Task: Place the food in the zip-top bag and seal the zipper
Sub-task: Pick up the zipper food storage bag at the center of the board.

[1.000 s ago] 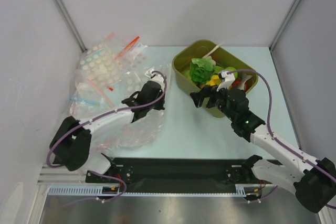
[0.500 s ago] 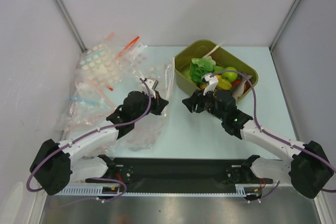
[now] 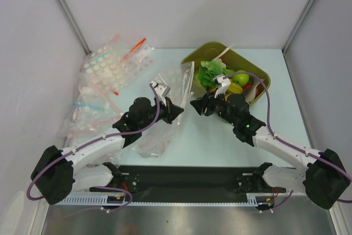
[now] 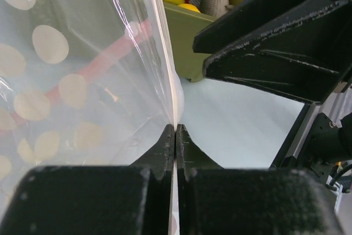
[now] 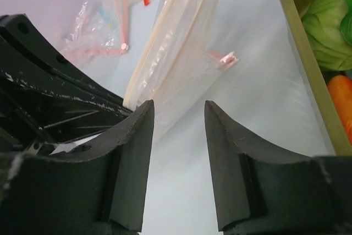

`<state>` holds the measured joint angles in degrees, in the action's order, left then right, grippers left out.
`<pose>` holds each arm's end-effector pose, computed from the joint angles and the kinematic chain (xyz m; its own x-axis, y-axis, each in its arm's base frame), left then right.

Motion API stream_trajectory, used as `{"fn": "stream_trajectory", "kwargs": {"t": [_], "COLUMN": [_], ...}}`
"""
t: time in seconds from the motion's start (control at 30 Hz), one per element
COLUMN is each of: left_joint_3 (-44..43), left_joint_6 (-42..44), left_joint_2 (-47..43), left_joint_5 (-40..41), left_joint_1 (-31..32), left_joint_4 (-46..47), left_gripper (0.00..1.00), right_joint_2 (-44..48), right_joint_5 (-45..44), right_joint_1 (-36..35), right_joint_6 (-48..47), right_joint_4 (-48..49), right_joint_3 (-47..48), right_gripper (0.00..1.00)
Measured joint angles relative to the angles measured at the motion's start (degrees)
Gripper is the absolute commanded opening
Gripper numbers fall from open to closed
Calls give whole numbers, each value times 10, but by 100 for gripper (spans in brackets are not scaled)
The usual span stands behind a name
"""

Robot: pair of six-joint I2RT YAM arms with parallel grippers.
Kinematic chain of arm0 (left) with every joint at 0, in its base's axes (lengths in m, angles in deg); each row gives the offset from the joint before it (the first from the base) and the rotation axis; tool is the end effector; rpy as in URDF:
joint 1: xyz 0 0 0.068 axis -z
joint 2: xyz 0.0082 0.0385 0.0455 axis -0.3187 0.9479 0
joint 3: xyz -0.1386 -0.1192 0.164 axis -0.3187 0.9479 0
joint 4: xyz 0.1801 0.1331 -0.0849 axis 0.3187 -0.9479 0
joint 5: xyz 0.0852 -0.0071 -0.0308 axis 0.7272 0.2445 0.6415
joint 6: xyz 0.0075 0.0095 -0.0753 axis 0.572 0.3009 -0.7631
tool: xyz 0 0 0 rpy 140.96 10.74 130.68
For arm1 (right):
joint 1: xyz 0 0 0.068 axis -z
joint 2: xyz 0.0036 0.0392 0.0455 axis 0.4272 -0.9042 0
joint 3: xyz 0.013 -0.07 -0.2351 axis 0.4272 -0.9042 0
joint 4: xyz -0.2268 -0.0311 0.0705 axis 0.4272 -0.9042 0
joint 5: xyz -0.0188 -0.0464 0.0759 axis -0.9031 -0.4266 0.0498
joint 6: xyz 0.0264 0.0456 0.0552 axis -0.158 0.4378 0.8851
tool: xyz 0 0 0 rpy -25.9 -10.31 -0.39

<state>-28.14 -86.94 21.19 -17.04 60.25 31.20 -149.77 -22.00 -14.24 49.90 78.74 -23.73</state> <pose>0.1990 -0.1939 0.2406 -0.4252 -0.0861 -0.9010 0.6875 0.6168 -0.3834 0.2115 0.1826 0.2621 -0.3507 0.1760 -0.9198 -0.6236 0.6889 0.3696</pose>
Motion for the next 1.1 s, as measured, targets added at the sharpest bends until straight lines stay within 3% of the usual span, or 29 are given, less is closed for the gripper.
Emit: {"fn": "stream_trajectory", "kwargs": {"t": [0.2, 0.43, 0.9, 0.97, 1.07, 1.1], "left_joint_3": [0, -9, -10, -11, -17, -19], "left_joint_6": [12, 34, 46, 52, 64, 68], "left_joint_2": [7, 13, 13, 13, 13, 13], "left_joint_5": [3, 31, 65, 72, 95, 100], "left_joint_1": [22, 63, 71, 77, 98, 104], "left_joint_4": [-2, -15, -23, -26, -33, -35], "left_gripper": [0, 0, 0, 0, 0, 4], "right_joint_2": [0, -2, -19, -29, -40, -43], "right_joint_5": [-8, -46, -92, -86, -76, -73], "right_joint_1": [0, 0, 0, 0, 0, 0], "right_joint_6": [19, 33, 37, 36, 35, 34], "right_joint_4": [13, 15, -5, -9, -14, -16], "right_joint_3": [0, -1, 1, 4, 8, 9], "right_gripper": [49, 43, 38, 34, 16, 13]}}
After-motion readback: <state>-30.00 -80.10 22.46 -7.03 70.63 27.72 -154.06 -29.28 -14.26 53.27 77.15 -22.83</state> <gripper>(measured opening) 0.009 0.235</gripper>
